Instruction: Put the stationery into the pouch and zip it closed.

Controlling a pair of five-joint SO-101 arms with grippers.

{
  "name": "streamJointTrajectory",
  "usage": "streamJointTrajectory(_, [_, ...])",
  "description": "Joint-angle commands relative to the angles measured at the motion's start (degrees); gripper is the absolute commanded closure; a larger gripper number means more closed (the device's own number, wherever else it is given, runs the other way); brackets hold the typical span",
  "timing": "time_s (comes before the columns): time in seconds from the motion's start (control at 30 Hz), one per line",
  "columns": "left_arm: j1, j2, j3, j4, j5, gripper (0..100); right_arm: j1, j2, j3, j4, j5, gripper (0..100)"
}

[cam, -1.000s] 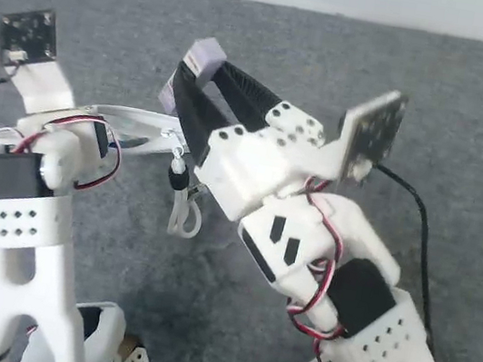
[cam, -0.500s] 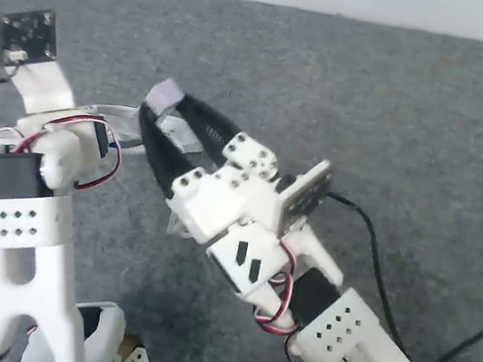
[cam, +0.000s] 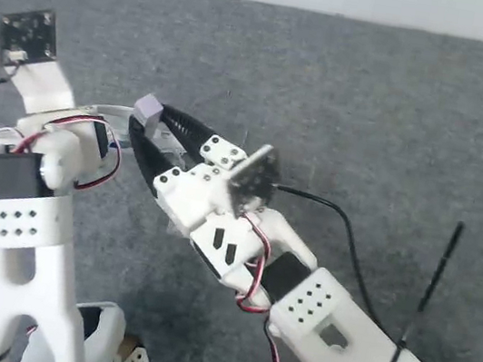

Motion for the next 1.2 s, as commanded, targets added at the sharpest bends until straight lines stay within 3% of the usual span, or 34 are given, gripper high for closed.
streamJointTrajectory(0.0, [0.4, -0.3, -0.1, -2.3, 0.8, 99, -0.4, 1.0, -1.8, -1.5, 3.7, 99.2])
streamJointTrajectory(0.3, [0.3, -0.3, -0.1, -2.3, 0.8, 99, -0.4, 2.1, -1.1, -1.0, 9.6, 99.1])
streamJointTrajectory(0.53, [0.3, -0.3, -0.1, -2.3, 0.8, 99, -0.4, 1.6, 1.4, -1.0, 9.7, 79.9])
streamJointTrajectory(0.93, [0.3, -0.3, -0.1, -2.3, 0.8, 99, -0.4, 1.0, 1.8, -0.9, 9.6, 85.7])
streamJointTrajectory(1.17, [0.3, -0.3, -0.1, -2.3, 0.8, 99, -1.6, -8.7, 4.2, 3.0, 9.2, 85.8])
